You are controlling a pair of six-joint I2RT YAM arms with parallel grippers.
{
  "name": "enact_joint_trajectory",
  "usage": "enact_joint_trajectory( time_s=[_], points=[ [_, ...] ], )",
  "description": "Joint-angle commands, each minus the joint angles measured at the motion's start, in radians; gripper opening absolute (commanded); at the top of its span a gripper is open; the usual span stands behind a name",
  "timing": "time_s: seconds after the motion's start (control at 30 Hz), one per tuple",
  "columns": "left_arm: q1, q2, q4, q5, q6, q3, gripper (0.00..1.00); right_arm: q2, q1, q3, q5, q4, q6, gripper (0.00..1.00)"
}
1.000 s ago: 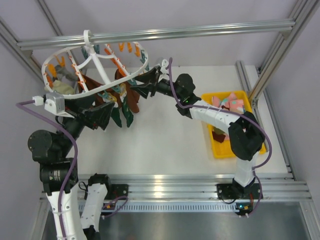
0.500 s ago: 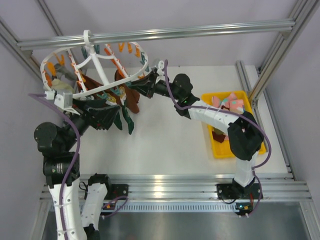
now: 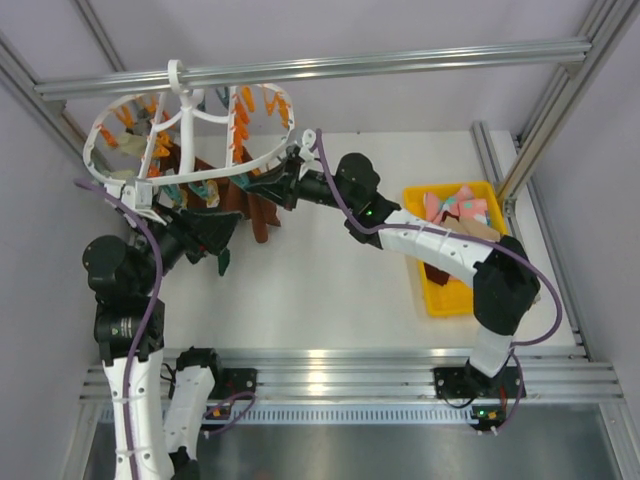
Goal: Clip the socks to the hanger
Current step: Open the clamp at the hanger.
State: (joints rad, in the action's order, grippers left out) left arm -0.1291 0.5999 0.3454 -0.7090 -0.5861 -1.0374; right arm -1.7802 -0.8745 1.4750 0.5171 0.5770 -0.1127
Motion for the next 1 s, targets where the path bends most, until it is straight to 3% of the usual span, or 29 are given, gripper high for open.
enact_joint_trajectory(
  time_s=[0.0,0.27,0.67,0.97],
  points=[
    [-0.001,0.038,-0.052,0.074,-0.023,-0.012,0.78,0.071,-0.018,0.027,-0.022,-0.034,0.015,0.0],
    [0.008,0.146,-0.069,0.132,-0.026,-0.049,0.7,0.076,-0.044,0.031,-0.071,-0.074,0.058,0.0],
    [0.186,0.19,-0.192,0.284,0.006,-0.029,0.64,0.068,-0.058,0.044,-0.069,-0.083,0.062,0.0],
    [0.201,0.221,-0.217,0.374,-0.017,-0.038,0.6,0.08,-0.058,0.018,-0.074,-0.075,0.062,0.0]
  ],
)
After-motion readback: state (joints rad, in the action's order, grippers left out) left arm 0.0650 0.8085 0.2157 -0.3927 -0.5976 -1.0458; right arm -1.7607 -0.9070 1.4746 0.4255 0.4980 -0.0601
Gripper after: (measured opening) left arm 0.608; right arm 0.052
